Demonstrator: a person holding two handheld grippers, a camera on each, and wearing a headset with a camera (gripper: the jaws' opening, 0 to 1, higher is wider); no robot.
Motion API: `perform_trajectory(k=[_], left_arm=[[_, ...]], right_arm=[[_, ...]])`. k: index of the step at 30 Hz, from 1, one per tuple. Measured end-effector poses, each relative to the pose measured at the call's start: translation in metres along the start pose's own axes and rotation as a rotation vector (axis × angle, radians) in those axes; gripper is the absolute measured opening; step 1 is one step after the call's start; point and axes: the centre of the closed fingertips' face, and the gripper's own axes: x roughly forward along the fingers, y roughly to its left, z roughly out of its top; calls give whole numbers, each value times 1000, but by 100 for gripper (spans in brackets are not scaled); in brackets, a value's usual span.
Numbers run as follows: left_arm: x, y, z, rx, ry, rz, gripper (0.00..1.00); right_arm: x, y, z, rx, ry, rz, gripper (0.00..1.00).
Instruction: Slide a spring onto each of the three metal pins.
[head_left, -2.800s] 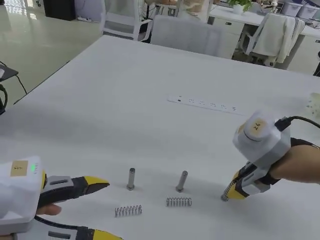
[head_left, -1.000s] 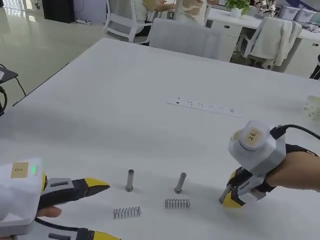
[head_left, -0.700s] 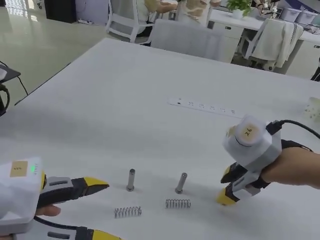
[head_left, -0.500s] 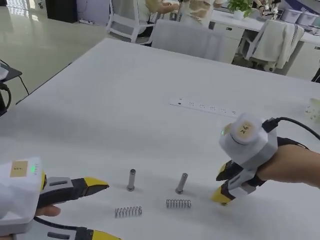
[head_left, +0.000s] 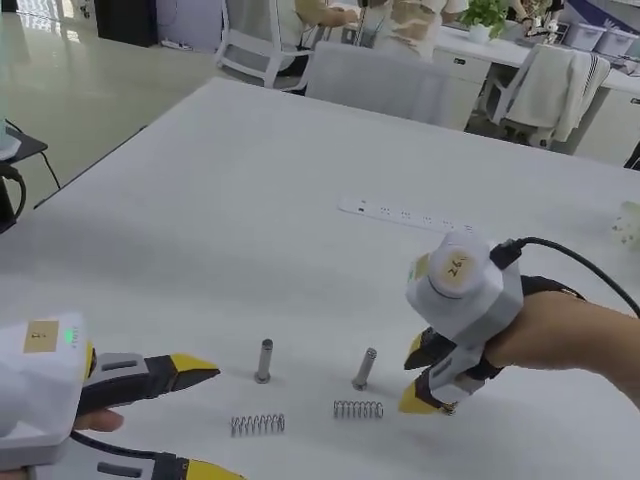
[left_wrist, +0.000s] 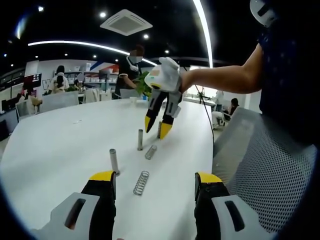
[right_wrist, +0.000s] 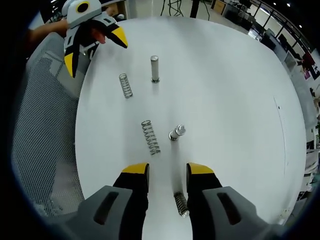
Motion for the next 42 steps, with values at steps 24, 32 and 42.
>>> perform_trajectory(k=[24,32,42], left_arm=[[-4,0,-2,-6,-3,10,58],[-5,0,-3,-11,-1,12,58],[-5,-1,-3,-12,-3,12,57]], right_arm=[[23,23,13,-44,2,57,21],[29,28,11,-55,14,65,19],[34,35,7,-77,40,66,15]])
